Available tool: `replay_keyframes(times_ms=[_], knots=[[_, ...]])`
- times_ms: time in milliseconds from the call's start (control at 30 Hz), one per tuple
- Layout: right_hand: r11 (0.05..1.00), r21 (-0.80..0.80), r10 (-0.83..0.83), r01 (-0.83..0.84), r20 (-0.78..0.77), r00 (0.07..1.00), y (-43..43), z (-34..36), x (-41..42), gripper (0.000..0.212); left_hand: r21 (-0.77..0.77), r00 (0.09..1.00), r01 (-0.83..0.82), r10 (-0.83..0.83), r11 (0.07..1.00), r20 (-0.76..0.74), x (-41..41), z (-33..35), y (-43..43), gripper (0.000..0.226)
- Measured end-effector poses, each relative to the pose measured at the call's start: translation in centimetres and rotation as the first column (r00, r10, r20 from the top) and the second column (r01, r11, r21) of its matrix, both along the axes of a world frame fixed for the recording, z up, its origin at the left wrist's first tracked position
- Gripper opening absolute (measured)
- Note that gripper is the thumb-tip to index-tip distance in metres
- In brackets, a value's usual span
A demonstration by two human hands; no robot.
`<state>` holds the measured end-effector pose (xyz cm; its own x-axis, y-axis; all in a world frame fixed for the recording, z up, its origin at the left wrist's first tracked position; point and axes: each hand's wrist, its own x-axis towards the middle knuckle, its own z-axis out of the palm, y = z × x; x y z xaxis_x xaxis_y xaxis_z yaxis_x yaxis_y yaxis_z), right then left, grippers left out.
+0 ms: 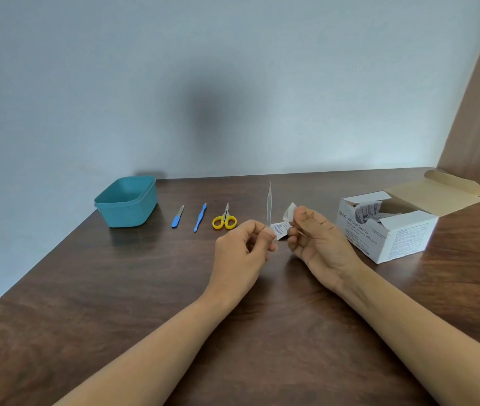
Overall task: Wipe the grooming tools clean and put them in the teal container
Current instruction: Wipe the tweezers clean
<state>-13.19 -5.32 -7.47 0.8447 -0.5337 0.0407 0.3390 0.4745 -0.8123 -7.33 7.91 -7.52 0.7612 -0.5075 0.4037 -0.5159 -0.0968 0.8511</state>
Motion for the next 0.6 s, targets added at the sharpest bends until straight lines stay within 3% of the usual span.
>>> replay_keyframes(times_ms=[300,600], knots=[[0.993,-0.098,0.063,-0.066,-0.037,0.997,0.2,0.01,-0.18,0.005,-0.016,0.994,0.06,-0.058,0.998,0.09,-0.46,0.43,0.2,0.018],[0.982,-0.161,0.092,-0.099,-0.05,0.995,0.36,-0.07,-0.27,0.014,-0.019,0.991,0.058,-0.055,0.998,0.118,-0.41,0.35,0.28,0.018]])
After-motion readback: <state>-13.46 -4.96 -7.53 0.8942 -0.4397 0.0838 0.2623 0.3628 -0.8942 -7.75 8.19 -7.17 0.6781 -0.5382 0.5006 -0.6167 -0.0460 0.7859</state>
